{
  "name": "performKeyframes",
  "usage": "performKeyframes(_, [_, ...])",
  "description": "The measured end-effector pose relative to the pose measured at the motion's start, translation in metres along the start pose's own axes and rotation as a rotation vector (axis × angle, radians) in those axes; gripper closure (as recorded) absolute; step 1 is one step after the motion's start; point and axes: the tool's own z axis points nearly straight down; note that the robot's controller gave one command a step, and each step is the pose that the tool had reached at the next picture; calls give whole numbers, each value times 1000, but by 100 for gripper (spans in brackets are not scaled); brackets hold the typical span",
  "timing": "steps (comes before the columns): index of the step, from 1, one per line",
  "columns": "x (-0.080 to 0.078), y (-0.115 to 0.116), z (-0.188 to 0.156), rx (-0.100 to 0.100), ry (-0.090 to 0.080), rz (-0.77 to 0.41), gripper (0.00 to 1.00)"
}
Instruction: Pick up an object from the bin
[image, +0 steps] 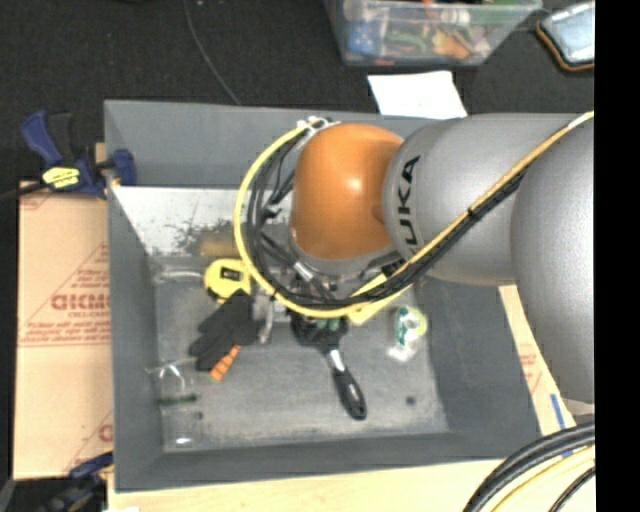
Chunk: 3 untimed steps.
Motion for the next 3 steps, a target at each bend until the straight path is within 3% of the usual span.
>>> performKeyframes(1, [40, -19, 4, 2, 3, -180, 100])
performKeyframes(2, [-52, -47, -1, -1, -8, -34, 100])
performKeyframes(3, [0, -20, -96, 1, 0, -180, 100])
